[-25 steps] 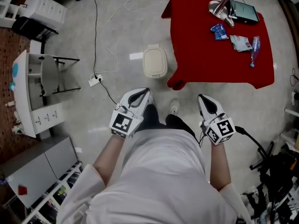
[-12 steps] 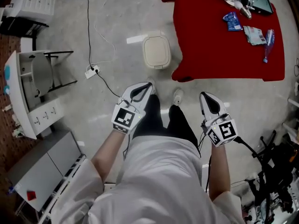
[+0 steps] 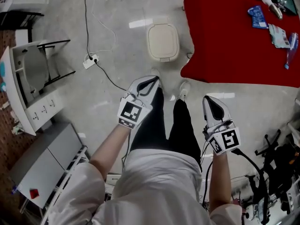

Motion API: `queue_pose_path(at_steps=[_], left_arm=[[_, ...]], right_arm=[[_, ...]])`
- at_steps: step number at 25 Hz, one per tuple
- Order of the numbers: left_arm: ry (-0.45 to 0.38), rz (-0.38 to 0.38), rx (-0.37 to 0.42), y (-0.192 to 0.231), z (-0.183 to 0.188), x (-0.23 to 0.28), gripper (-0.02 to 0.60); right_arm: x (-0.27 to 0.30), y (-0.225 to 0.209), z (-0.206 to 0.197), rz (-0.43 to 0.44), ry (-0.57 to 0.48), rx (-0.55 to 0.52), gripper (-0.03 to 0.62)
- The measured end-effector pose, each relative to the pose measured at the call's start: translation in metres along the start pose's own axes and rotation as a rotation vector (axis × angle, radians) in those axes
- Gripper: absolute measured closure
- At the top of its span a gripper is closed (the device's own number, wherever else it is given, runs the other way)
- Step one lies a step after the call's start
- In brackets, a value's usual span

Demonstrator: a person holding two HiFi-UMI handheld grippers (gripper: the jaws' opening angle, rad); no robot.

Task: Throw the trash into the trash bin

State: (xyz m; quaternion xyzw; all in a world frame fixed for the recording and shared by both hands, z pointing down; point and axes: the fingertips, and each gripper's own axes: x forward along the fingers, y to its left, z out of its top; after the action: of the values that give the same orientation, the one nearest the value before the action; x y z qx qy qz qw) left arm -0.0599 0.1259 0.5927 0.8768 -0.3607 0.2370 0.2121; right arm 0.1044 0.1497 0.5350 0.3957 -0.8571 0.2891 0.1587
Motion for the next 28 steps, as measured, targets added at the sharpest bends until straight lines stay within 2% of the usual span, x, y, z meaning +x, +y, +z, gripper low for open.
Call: queue_pose_path(at_steps=[7, 18, 28], left_arm=[[0.047, 0.006, -0.038, 0.021, -0.062, 0.049, 0.578], [0.159, 0.021, -0.074, 0.053, -0.180, 0.133, 0.578], [0.238, 0.003, -0.083, 0.068, -0.252, 0.185, 0.578]], right_arm=[[0.047, -0.012, -0.042, 0.007, 0.041, 0.015, 0.594], [0.108, -0.032, -0.118, 0.011, 0.080, 0.052, 0.594], [0.155, -0.044, -0.173, 0.009, 0.095, 0.062, 0.594]])
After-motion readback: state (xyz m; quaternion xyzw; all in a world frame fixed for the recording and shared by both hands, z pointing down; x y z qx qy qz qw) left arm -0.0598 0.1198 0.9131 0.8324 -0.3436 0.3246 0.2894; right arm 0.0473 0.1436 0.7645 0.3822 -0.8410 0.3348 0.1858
